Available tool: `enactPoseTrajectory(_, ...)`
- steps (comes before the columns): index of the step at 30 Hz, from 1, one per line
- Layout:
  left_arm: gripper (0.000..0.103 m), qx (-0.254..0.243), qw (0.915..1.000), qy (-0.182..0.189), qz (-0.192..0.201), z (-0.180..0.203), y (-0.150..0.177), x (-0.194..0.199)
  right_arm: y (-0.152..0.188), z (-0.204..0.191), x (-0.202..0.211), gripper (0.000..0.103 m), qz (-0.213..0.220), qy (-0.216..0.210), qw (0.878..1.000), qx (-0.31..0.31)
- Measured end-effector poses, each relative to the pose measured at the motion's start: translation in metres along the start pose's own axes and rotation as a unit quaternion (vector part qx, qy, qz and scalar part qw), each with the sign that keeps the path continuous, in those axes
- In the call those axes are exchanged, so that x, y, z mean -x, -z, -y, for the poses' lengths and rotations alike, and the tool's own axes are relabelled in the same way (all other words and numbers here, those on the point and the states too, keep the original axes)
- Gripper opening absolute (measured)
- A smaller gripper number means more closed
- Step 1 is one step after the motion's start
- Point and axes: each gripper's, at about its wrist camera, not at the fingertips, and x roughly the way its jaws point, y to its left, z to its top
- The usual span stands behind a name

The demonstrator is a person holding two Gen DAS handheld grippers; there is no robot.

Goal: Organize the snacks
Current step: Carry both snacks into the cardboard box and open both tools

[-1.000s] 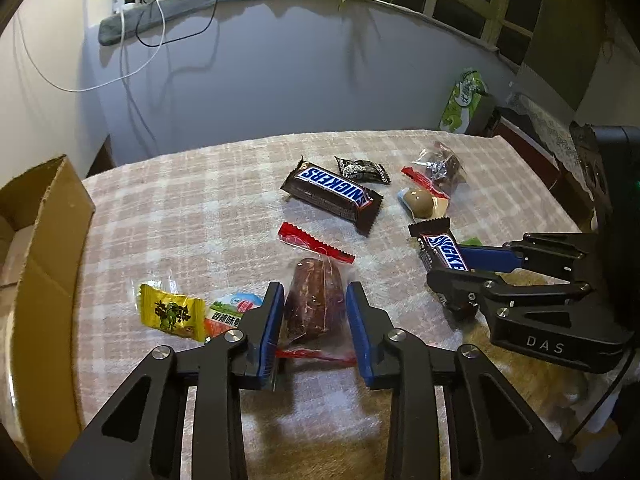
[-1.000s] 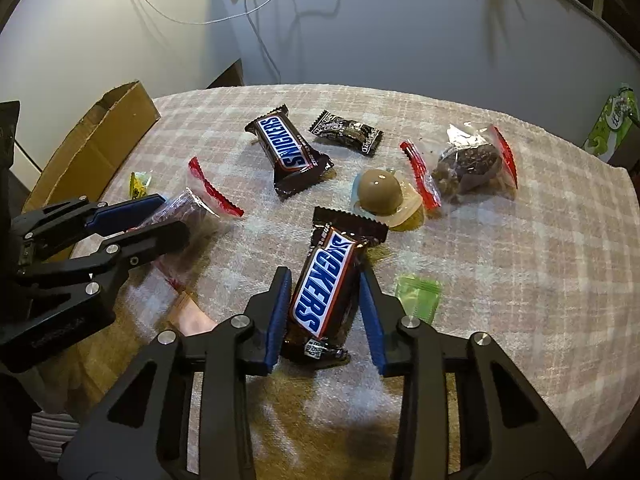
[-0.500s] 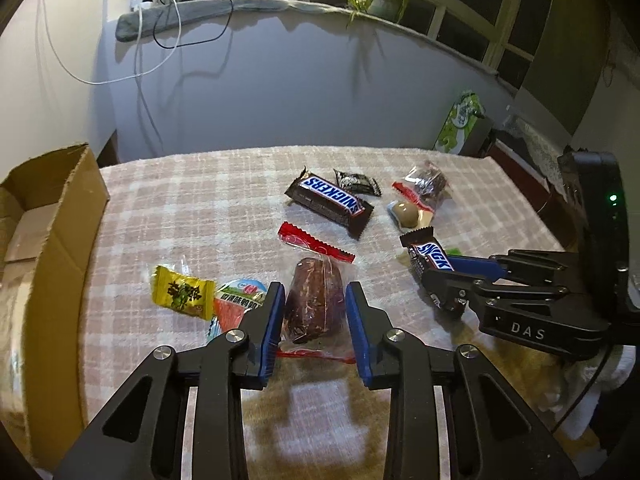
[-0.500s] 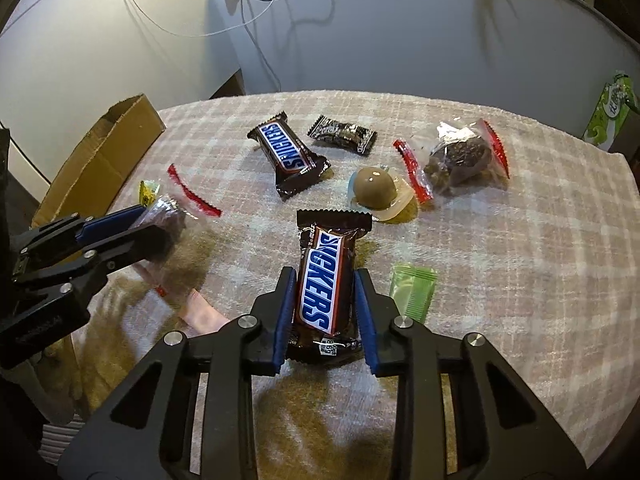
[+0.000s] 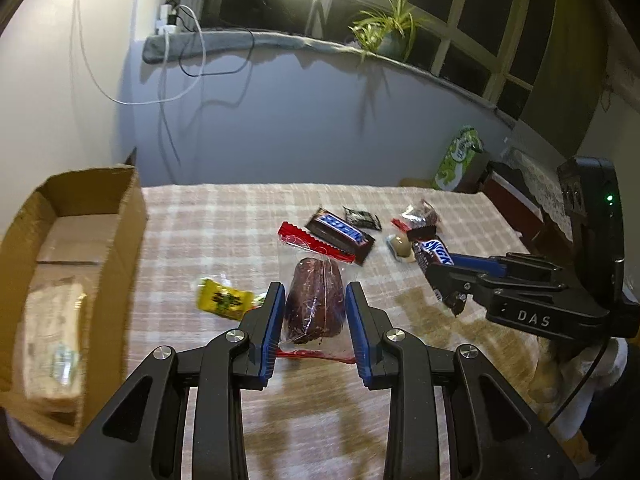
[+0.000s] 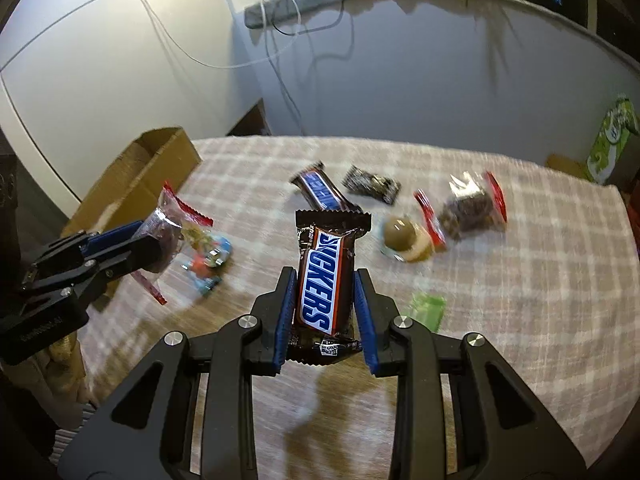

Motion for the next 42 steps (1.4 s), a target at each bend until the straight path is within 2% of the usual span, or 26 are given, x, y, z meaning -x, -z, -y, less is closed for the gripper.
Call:
enactPoseTrajectory(12,0.030,0.045,0.9974,-0.045,0.035,-0.052,0.000,0.039,-0.030,-0.059,-0.008,0.030,0.017,-0.034,0.998,0.051)
enactPoseTrajectory(24,0.030,0.093,0.9889,-0.099,0.059,-0.112,0.006,0.069,-0.069,-0.134,-0.036,0.030,0.018,-0.083,0.991,0.104)
enactPoseTrajectory(33,0.030,0.126,0.9816,-0.130,0.061,-0.148,0.015,0.080,-0.090,-0.185,-0.071,0.030,0.004,-0.108,0.985,0.135)
enactPoseTrajectory(42,0.030,0.148,0.9765,-0.146,0.056,-0.174,0.024,0.083,-0.101,-0.219,-0.109,0.030,-0.019,-0.125,0.981,0.147)
